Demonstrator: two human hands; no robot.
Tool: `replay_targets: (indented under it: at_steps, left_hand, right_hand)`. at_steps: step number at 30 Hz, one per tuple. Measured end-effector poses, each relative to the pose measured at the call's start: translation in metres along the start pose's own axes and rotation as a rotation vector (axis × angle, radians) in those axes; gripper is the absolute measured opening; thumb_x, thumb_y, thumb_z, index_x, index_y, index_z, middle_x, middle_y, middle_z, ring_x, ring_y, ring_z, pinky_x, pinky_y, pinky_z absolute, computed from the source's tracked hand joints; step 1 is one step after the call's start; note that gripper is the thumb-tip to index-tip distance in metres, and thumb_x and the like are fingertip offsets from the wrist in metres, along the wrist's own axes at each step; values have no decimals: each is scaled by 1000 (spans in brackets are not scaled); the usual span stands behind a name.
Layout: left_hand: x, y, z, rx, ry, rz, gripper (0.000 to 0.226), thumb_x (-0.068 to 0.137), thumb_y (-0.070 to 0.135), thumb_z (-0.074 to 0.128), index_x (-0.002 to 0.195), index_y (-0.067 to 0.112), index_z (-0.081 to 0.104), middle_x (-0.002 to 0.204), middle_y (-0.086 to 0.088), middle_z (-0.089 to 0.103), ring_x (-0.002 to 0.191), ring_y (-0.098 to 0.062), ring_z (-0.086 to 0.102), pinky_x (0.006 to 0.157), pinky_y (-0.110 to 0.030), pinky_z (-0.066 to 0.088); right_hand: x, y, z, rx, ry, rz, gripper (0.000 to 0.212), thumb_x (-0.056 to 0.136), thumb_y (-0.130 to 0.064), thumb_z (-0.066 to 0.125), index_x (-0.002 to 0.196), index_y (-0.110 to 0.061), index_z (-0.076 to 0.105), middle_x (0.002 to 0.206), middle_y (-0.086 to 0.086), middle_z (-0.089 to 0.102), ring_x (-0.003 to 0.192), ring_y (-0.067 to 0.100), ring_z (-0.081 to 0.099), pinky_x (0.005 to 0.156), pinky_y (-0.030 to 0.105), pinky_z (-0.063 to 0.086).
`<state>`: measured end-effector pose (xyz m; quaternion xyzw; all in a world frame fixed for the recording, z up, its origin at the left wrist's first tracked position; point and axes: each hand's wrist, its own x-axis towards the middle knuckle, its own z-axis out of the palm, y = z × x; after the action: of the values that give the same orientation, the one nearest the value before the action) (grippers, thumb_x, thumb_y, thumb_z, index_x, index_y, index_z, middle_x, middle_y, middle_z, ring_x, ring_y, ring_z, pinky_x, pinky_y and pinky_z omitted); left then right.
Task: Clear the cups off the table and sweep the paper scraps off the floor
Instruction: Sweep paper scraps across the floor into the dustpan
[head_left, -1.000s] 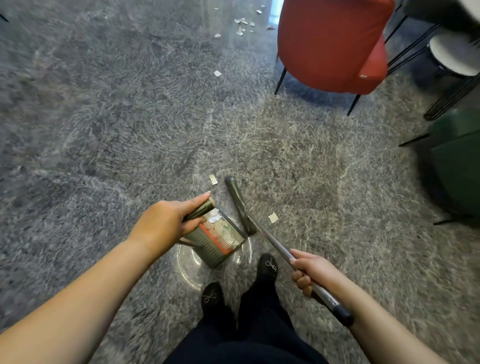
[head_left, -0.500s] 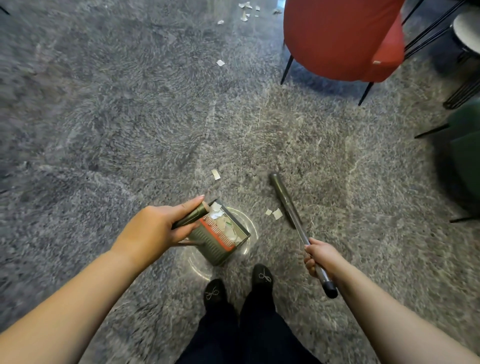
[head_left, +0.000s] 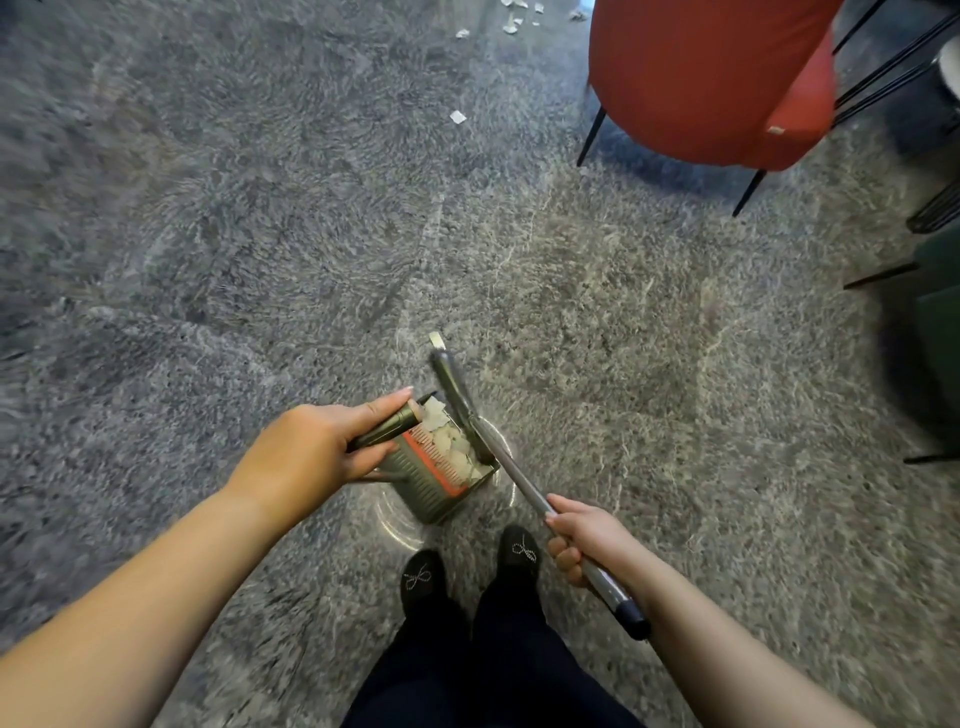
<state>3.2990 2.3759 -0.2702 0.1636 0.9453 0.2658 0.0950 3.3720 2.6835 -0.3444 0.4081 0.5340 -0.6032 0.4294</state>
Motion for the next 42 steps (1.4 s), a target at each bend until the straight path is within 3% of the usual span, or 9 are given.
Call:
replay_targets:
  at_steps: [3, 8, 12, 17, 23, 27, 32, 37, 42]
  left_hand:
    - [-1, 0, -1, -9, -19, -19, 87, 78, 33, 78, 130, 71, 20, 92, 9, 73, 78, -9, 68, 66, -32, 56]
    - [0, 0, -2, -19, -5, -27, 88, 77, 31, 79, 131, 68, 20, 90, 9, 73, 76, -10, 68, 66, -34, 56]
    - [-1, -1, -4, -13, -7, -45, 71, 77, 30, 79, 132, 56, 43, 90, 10, 73, 75, -9, 67, 65, -34, 56]
    - [-2, -1, -5, -24, -9, -38, 67, 78, 31, 78, 132, 52, 45, 93, 10, 73, 77, -9, 67, 67, -32, 55]
    - [-1, 0, -7, 23, 14, -8, 64, 79, 32, 77, 133, 47, 46, 89, 9, 73, 74, -10, 67, 58, -14, 43]
    - [-1, -2, -9, 7, -1, 0, 65, 80, 33, 76, 135, 48, 44, 90, 7, 74, 73, -11, 66, 61, -26, 53]
    - [-5, -5, -15, 27, 6, -8, 65, 81, 33, 75, 135, 48, 43, 86, 8, 72, 72, -12, 65, 53, -17, 38]
    - [-17, -24, -21, -77, 81, -110, 70, 80, 28, 76, 137, 46, 38, 86, 0, 71, 73, -17, 66, 66, -34, 55]
    - [-19, -35, -29, -66, 164, -141, 70, 79, 26, 78, 137, 37, 41, 81, -2, 71, 70, -18, 66, 66, -30, 53]
  right_hand:
    - [-12, -4, -4, -18, -15, -24, 50, 99, -9, 42, 144, -28, 36, 54, 1, 41, 36, 7, 35, 34, 15, 30]
    - [-15, -9, -5, 7, 7, -60, 47, 100, -8, 38, 141, -31, 40, 51, -1, 40, 34, 6, 33, 34, 14, 29]
    - [5, -18, -1, 25, 68, -42, 48, 100, -7, 36, 143, -28, 37, 54, 1, 39, 33, 6, 34, 34, 14, 30]
    - [18, -25, 19, 51, 61, -2, 46, 101, -5, 33, 141, -27, 38, 56, 1, 38, 34, 5, 34, 35, 13, 29]
    - [19, -13, 36, -6, 12, 32, 49, 100, -7, 38, 144, -28, 37, 55, 1, 38, 34, 6, 34, 34, 14, 30]
    - [4, -11, 39, -104, -17, 35, 49, 100, -10, 39, 145, -30, 35, 56, 0, 38, 36, 6, 34, 34, 16, 30]
    - [-20, -12, 36, -4, -24, 10, 47, 100, -8, 37, 143, -29, 38, 57, 2, 38, 34, 4, 33, 32, 14, 29]
    - [-35, -24, 39, 28, 4, -32, 50, 101, -8, 35, 145, -30, 34, 55, 2, 37, 32, 4, 32, 31, 13, 28]
    - [-30, -53, 40, 36, 16, -61, 53, 100, -6, 36, 147, -28, 32, 53, 2, 38, 31, 5, 33, 29, 15, 29]
